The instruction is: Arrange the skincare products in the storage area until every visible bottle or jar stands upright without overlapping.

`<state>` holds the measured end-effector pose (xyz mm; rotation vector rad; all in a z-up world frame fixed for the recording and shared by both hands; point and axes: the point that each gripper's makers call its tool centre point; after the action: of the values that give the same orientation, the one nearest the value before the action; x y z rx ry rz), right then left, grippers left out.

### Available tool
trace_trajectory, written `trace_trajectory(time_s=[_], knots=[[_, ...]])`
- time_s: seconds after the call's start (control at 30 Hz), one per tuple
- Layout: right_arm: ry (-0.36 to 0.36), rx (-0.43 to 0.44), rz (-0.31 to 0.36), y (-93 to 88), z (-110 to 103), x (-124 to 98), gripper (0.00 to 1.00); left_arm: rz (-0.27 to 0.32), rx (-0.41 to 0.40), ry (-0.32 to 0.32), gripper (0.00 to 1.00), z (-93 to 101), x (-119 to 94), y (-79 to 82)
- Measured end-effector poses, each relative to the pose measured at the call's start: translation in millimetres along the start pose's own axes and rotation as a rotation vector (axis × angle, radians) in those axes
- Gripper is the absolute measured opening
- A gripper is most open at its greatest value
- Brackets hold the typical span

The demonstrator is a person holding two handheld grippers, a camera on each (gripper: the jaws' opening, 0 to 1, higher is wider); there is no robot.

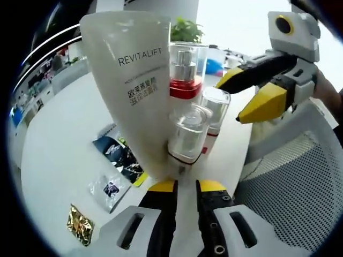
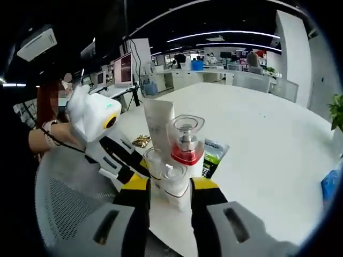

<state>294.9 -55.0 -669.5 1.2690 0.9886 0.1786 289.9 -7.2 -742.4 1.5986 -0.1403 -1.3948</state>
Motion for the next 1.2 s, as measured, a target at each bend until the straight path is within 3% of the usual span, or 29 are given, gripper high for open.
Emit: trace_trajectory(time_s=[0.17, 0.43, 0.53, 0.7, 0.83, 1.03, 1.2], knots=[[-0.047, -0.013, -0.008, 2.8, 7.9, 6.2, 0.23, 0.002, 0.001, -0.003, 0.10, 1.0, -0.4, -0.6], [-0.011, -0.075, -0.029, 0.7, 7.2, 2.8, 0.20, 0.011, -0.011, -0.001, 0.10, -0.6, -2.5, -1.8], [0.100, -0.133, -0.038, -0.8, -2.2, 0.1, 0.18, 0.012, -0.009, -0.006, 0.10, 0.4, -2.2, -1.9], [0.159, -0.217, -0.052, -1.6, -4.9, -1.0, 0.18, 0.015, -0.006, -0.007, 0.10, 0.3, -2.8, -1.0], [0.251, -0.330, -0.015, -0.8, -13.2, -0.7, 0.18, 0.016, -0.005, -0.006, 0.10, -0.3, -3.7, -1.5], [0.237, -0.312, -0.038, -0.4, -4.9, 0.8, 0.18, 0.014, -0.004, -0.008, 0.09, -0.2, -3.4, -2.0], [0.210, -0.298, -0.037, 0.8, -6.2, 0.1, 0.25, 0.014, -0.006, -0.007, 0.10, -1.2, -2.8, -2.0]])
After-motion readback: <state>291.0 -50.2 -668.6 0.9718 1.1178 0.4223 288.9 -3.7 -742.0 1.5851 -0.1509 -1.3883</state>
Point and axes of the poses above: the point that each gripper's makers call its tool centre point, and the gripper's own axes: x roughly forward along the fingers, z roughly to its right, y roughly out of its top, and after that the axes turned 3 degrees about -x, right-handed
